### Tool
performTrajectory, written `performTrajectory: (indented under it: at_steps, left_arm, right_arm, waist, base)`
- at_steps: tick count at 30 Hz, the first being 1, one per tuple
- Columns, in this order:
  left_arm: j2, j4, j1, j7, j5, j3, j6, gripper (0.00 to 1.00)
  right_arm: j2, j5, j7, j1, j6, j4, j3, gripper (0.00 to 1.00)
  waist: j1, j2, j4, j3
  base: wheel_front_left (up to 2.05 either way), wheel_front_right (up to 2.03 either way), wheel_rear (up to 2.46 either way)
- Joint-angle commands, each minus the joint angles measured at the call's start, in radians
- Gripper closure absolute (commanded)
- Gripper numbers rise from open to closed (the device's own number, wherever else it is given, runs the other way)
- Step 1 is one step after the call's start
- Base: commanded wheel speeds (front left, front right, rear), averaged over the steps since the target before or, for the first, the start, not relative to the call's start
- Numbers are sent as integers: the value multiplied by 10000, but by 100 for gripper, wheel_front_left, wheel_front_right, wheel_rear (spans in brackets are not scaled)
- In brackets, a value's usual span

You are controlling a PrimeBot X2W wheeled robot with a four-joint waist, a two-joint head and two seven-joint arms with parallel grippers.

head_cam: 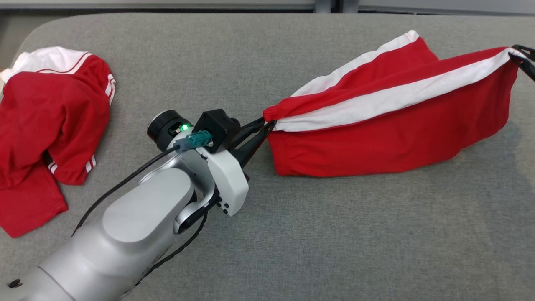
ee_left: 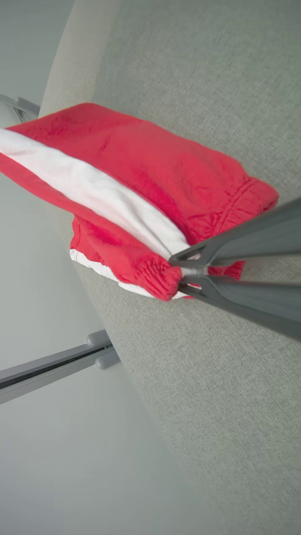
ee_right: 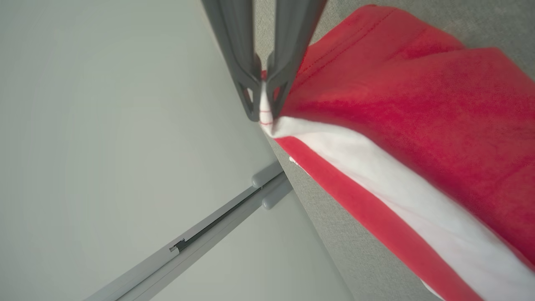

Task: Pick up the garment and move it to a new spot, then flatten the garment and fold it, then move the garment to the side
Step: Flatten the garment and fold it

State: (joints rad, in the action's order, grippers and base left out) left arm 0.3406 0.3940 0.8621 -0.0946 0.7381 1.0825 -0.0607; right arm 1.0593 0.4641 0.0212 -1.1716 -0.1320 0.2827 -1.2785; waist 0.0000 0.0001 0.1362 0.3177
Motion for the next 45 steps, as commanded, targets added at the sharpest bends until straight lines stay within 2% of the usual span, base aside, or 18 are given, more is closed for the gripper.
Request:
performTrajectory:
  at_steps: [1, 7, 20, 35, 36, 37, 38, 39, 45]
  left_arm:
    - [-161, 307, 316, -46, 28, -10, -124, 100]
    - [-788, 1189, 824, -316, 138, 102, -426, 100]
    - [-1670, 2365, 1480, -1145, 448, 145, -662, 100]
    - [-2120, 2814, 2013, -1576, 694, 287, -700, 100]
    - [-2140, 2845, 2027, -1587, 726, 303, -701, 88]
    - [-2154, 2880, 2058, -1600, 734, 314, -702, 54]
    - [-2162, 2922, 2103, -1601, 724, 323, -703, 8]
    - [-2183, 2975, 2131, -1606, 728, 331, -703, 0]
    - [-2208, 3268, 2129, -1660, 675, 251, -698, 0]
  right_arm:
    - [-98, 9, 162, -185, 25, 101, -28, 100]
    - [-191, -203, 621, -498, 25, 182, -22, 100]
    - [-261, -593, 1087, -1063, 25, 617, -27, 100]
    - [-507, -1157, 769, -1803, 25, 1817, -28, 100]
    - [-544, -1166, 681, -1928, 25, 1920, -21, 74]
    - [-600, -988, 641, -2011, 25, 2115, -16, 56]
    - [-663, -992, 610, -2046, 25, 2295, -22, 0]
    - [-758, -1045, 560, -2035, 23, 2444, -36, 0]
    - [-1153, -1015, 256, -1806, 25, 3106, -26, 0]
  waist:
    - [0, -1, 522, 616]
    - [0, -1, 915, 1174]
    - [0, -1, 1387, 1698]
    - [0, -1, 1766, 2147]
    - [0, -1, 1782, 2176]
    - [0, -1, 1794, 2205]
    - [0, -1, 1805, 2232]
    - [0, -1, 1811, 2252]
    - [0, -1, 1730, 2201]
  base:
    - [0, 0, 0]
    - [0, 0, 0]
    - [0, 0, 0]
    - [0, 0, 0]
    - [0, 0, 0]
    - [0, 0, 0]
    - [0, 0, 0]
    - [0, 0, 0]
    - [0, 0, 0]
